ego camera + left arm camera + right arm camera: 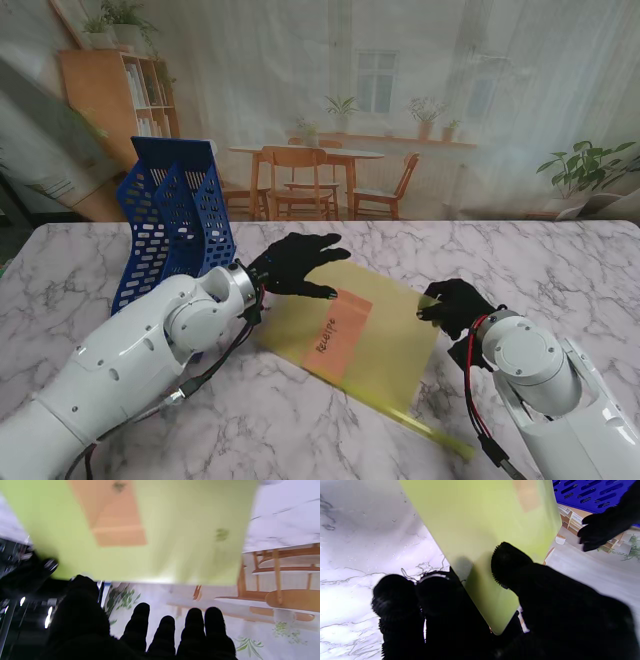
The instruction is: Open the sliding file folder, put the receipt in and insert it into the document holder
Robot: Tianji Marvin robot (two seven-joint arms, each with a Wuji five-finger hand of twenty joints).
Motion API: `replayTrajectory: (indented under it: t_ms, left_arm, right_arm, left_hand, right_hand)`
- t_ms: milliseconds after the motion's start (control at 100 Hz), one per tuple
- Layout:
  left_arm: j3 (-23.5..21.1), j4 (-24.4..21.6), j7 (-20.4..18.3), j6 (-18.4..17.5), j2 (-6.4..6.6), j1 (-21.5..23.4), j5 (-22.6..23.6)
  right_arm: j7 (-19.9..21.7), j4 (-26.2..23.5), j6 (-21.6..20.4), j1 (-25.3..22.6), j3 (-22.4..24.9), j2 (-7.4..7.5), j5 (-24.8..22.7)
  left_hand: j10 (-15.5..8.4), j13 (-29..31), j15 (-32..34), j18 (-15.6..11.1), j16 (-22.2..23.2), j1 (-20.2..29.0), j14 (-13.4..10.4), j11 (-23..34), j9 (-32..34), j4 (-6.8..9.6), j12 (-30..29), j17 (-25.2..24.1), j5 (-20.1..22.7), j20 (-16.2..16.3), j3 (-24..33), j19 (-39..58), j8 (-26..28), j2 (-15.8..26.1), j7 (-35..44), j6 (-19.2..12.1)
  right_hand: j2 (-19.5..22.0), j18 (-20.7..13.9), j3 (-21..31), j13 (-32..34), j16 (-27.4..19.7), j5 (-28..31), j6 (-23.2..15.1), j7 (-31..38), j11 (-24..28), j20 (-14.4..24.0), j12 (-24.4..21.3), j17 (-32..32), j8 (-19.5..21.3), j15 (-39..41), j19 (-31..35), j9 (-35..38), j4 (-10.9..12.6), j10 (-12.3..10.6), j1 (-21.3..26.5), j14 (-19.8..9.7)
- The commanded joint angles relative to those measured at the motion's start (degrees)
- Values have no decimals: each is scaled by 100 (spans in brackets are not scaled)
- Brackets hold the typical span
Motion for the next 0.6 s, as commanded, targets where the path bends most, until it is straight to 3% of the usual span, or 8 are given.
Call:
replayTrajectory:
  t_ms: [0, 80, 340, 430, 590]
  left_arm:
    - [-1, 142, -107, -103, 8, -307, 291]
    - [144, 256, -334, -139, 1, -564, 110]
    - [959, 793, -626, -42, -138, -1405, -347]
    - [1267, 983, -790, 37, -196, -1654, -570]
    - [1680, 1285, -889, 100, -330, -1904, -932]
  right_arm:
    - [75, -42, 6, -26, -6, 20, -5]
    - [134, -57, -7, -28, 0, 34, 2]
    - [291, -79, -122, -37, 23, 71, 53]
    - [326, -70, -185, -41, 30, 79, 61]
    - [313, -60, -218, -48, 25, 72, 102]
  left_hand:
    - [-187, -340, -270, -286, -220, -293, -201, -290, -384, 41, -224, -128, -380, -326, -126, -545, -124, -174, -229, -238]
    - [-197, -467, -401, -406, -398, -492, -347, -452, -454, 34, -327, -111, -499, -551, -134, -1024, -221, -330, -370, -289]
    - [-185, -471, -395, -553, -511, -717, -493, -617, -564, 37, -461, -65, -706, -631, -120, -1333, -464, -706, -621, -236]
    - [-217, -351, -357, -570, -512, -728, -508, -538, -465, 43, -432, -14, -681, -578, -100, -1269, -486, -797, -609, -236]
    - [-210, 252, -158, -556, -442, -622, -508, 74, 117, 33, -268, 44, -416, -180, -46, -457, -485, -908, -396, -76]
  right_hand:
    - [84, -73, 402, 91, 59, 157, -613, 379, 220, -28, 75, 157, 217, 233, 87, 253, -67, 87, 270, -429]
    - [99, -101, 383, 91, 54, 148, -617, 374, 214, -30, 80, 110, 214, 214, 64, 250, -66, 87, 273, -407]
    - [125, -109, 338, 89, 37, 142, -648, 377, 201, -13, 98, 63, 218, 157, 43, 216, -53, 87, 293, -390]
    - [131, -107, 328, 91, 34, 139, -669, 377, 196, -8, 100, 55, 221, 145, 38, 207, -51, 76, 296, -392]
    - [139, -100, 313, 88, 25, 137, -683, 377, 189, 5, 111, 19, 227, 110, 20, 191, -43, 77, 314, -361]
